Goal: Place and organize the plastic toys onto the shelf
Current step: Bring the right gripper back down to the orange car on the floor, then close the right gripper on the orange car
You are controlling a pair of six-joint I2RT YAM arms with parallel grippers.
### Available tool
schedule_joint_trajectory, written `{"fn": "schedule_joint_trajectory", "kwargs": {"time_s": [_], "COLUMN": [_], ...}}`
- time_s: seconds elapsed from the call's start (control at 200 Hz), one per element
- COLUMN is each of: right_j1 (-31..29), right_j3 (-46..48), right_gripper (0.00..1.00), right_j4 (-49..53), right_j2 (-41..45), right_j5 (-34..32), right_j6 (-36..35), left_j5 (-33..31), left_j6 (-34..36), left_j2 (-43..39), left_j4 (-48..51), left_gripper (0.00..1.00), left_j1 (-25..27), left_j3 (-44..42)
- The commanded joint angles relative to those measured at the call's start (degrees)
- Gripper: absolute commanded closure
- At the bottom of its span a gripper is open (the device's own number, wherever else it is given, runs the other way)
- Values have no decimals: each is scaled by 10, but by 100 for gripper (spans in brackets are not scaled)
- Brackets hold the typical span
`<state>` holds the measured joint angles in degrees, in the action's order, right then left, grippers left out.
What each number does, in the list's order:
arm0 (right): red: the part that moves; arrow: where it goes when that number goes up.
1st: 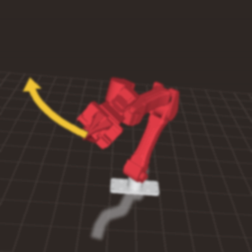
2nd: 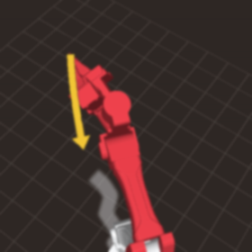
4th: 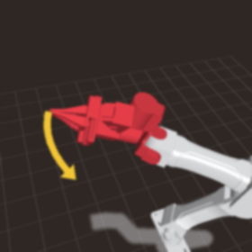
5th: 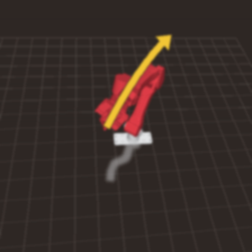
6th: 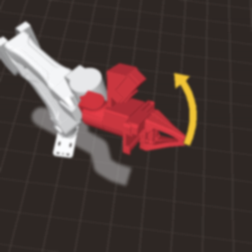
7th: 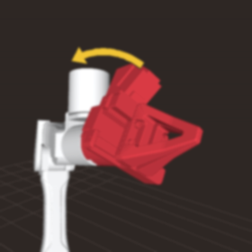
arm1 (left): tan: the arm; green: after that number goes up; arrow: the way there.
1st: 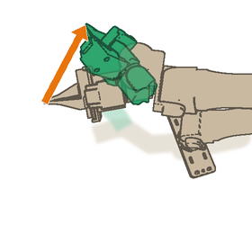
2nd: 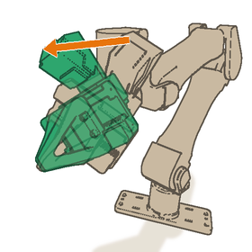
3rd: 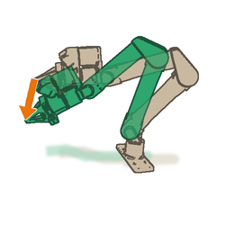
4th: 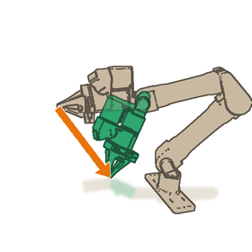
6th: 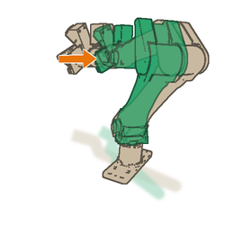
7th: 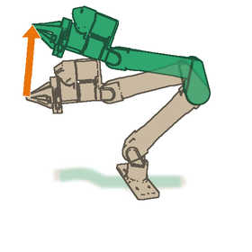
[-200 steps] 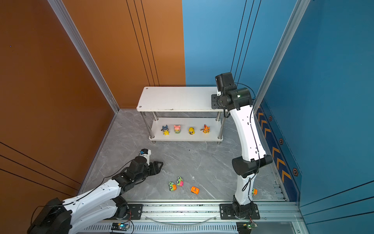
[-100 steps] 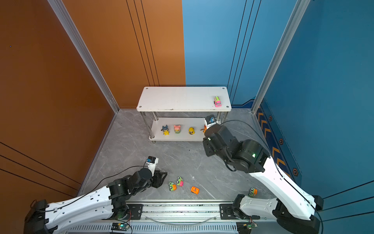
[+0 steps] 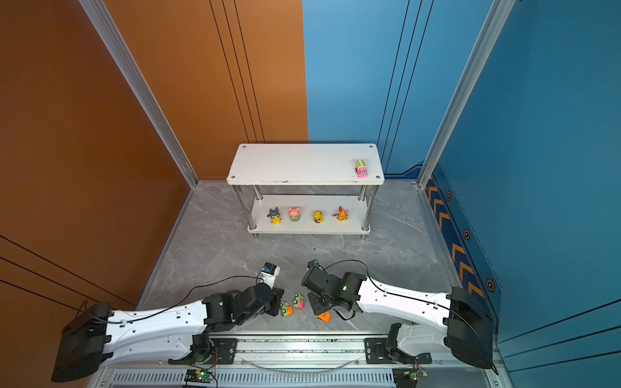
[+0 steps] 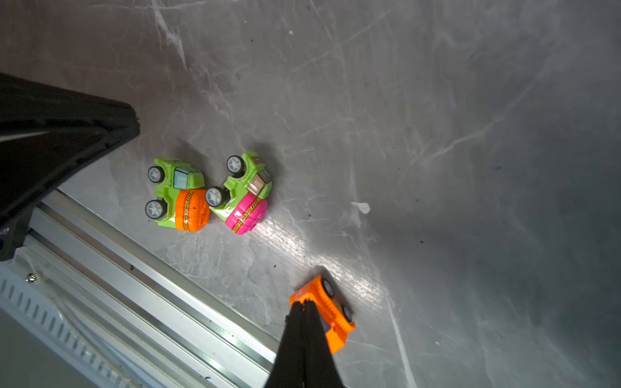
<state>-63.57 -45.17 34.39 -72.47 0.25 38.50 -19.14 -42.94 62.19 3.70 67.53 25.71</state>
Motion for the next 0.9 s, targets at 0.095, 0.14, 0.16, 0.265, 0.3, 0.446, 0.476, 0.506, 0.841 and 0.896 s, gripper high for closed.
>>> {"fn": "schedule_joint_trajectory", "kwargs": {"time_s": [0.095,0.14,0.16,0.265,0.3,0.446,0.476,0.506,0.841,0.896], "right_j1": [-26,-35,-39,-45,-44,-38,-38,-38,-35,-33], "right_j3": [15,21,22,17,14,7,8,10,28,28], "right_gripper": [53,45,44,40,39,40,40,39,58,64], "right_j4": [35,42,44,60,63,68,67,65,19,13], "right_j2": [20,17,15,-18,-31,-67,-69,-72,-107,-111], "right_j5": [22,23,21,-1,-12,-30,-29,-27,-3,-2], "right_j6": [6,-1,-3,-18,-25,-41,-43,-46,-49,-47], "left_j5": [-2,-1,1,9,10,14,14,14,35,39], "left_j6": [7,8,9,9,8,4,3,2,1,1], "left_j2": [39,41,42,46,45,35,33,30,20,20], "left_j4": [-32,-34,-35,-37,-37,-33,-32,-32,-41,-43], "left_gripper": [100,100,100,100,100,100,100,100,100,100], "left_j1": [16,12,10,-2,-4,-11,-13,-16,-49,-53], "left_j3": [31,32,33,36,35,28,27,24,13,12]}}
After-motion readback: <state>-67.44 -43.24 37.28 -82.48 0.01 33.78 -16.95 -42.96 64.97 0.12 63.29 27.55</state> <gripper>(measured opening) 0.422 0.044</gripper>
